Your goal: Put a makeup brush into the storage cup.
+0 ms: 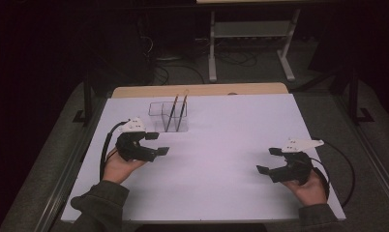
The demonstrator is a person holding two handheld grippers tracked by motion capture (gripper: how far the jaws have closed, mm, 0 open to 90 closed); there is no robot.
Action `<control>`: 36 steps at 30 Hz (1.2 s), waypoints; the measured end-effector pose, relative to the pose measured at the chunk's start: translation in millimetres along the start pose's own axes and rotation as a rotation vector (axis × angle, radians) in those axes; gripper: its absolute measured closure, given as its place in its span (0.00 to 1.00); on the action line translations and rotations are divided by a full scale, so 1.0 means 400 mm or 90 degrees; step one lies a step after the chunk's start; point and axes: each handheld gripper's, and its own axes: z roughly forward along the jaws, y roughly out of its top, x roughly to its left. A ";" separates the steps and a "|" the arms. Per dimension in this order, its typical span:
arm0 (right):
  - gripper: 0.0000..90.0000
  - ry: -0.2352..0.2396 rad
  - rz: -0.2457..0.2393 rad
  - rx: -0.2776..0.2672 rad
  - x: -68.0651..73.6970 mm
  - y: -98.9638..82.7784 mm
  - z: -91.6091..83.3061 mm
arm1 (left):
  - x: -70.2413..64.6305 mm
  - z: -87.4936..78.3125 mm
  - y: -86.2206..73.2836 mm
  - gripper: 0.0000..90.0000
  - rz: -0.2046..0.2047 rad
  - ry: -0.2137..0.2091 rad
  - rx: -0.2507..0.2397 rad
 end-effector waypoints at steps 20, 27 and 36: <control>0.18 -0.009 -0.005 0.006 0.005 0.002 0.011 | -0.021 -0.022 -0.088 0.27 -0.023 0.018 -0.016; 0.18 -0.015 -0.001 0.004 0.006 0.001 0.008 | -0.027 -0.035 -0.108 0.26 -0.026 0.032 -0.027; 0.18 -0.025 0.000 -0.002 0.013 -0.003 0.005 | -0.032 -0.061 -0.129 0.24 -0.033 0.048 -0.039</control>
